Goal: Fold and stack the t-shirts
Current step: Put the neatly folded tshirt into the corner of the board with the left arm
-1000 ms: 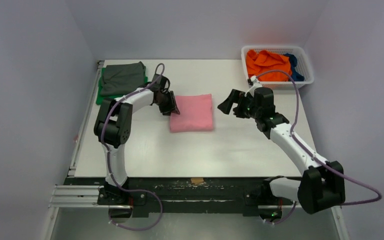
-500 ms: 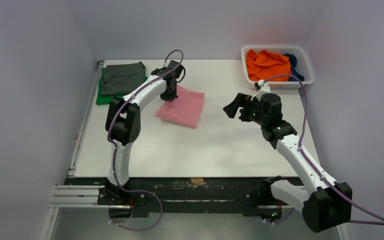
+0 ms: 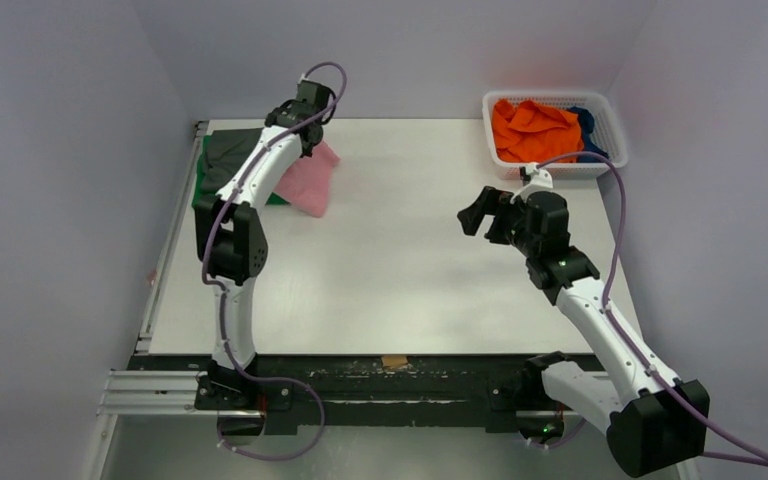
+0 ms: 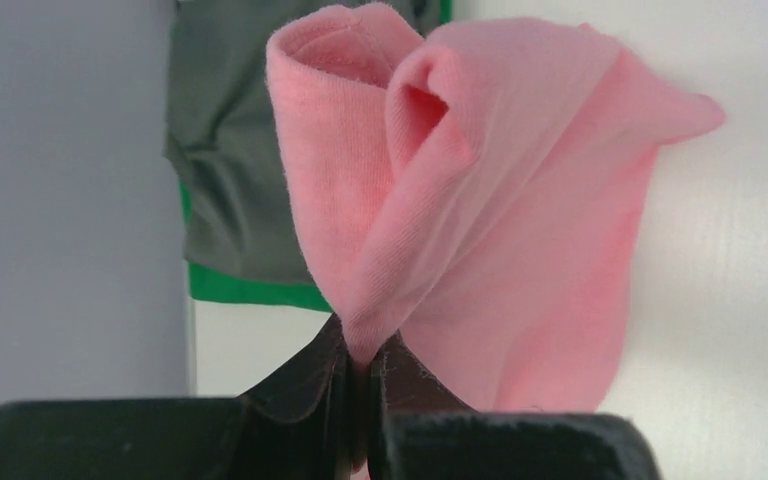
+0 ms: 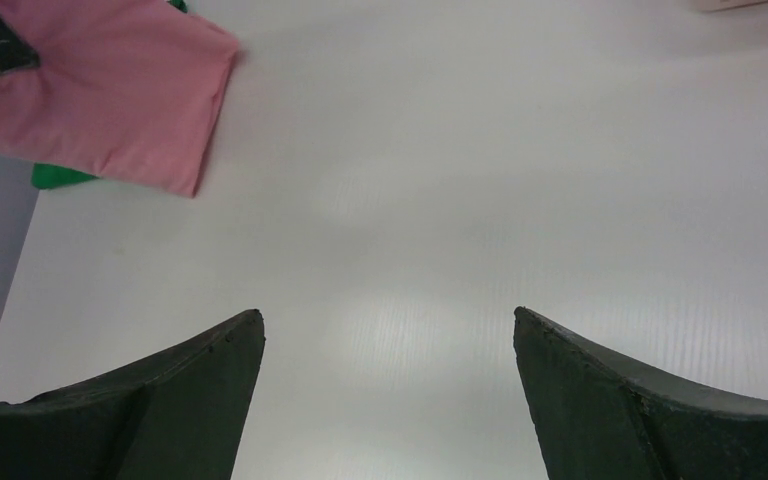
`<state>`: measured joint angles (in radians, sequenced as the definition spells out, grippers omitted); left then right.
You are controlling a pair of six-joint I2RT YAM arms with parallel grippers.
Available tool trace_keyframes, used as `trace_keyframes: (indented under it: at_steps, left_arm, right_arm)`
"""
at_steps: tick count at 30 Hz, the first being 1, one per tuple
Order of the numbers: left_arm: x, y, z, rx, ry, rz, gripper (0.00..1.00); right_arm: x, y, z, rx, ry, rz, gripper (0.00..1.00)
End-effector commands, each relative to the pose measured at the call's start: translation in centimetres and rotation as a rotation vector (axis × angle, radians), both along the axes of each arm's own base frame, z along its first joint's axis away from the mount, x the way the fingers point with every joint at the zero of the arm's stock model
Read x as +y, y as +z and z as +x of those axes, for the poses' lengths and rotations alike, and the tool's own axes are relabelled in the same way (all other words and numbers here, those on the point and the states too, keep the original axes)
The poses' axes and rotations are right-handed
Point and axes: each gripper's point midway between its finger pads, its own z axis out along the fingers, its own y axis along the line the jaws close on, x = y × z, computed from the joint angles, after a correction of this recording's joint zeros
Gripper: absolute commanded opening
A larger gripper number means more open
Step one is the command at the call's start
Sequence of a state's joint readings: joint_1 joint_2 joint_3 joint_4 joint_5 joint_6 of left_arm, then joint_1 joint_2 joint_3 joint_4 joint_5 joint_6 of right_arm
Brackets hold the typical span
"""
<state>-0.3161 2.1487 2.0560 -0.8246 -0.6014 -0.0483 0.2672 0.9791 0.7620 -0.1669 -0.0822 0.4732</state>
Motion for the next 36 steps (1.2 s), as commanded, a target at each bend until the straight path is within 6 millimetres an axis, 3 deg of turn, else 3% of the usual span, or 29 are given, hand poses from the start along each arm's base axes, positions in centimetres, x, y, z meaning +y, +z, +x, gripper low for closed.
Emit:
trace_keyframes:
  at_steps: [1,12,16,25,31,36]
  left_arm:
    - [3.0,6.9,2.2,-0.132,-0.024,0.101,0.0]
    - [3.1,13.4,2.8,-0.25,-0.074,0.004,0.0]
    - [3.6,13.7,3.1,-0.271,-0.073,-0.07,0.0]
    - [8.0,8.8,4.5,-0.198,0.036,-0.207,0.0]
    - [12.6,4.5,5.4,-0.126,0.108,-0.256,0.0]
    - [16.3,2.5,5.8,-0.118,0.176,-0.276,0.0]
  right_arm:
    - [-0.7,0.2,0.5,-0.03,-0.033,-0.026,0.94]
    - [-1.3,-0.3,0.8,-0.009,-0.062,-0.049,0.94]
    - [-1.4,-0.2,0.7,-0.013,-0.068,-0.049,0.94]
    - [-1.6,-0.7,1.0,0.004,-0.083,-0.059,0.94]
    - [-2.0,-1.5,1.4,0.037,-0.107,-0.082,0.94]
    - [-2.1,-2.1,1.6,0.057,-0.114,-0.091,0.94]
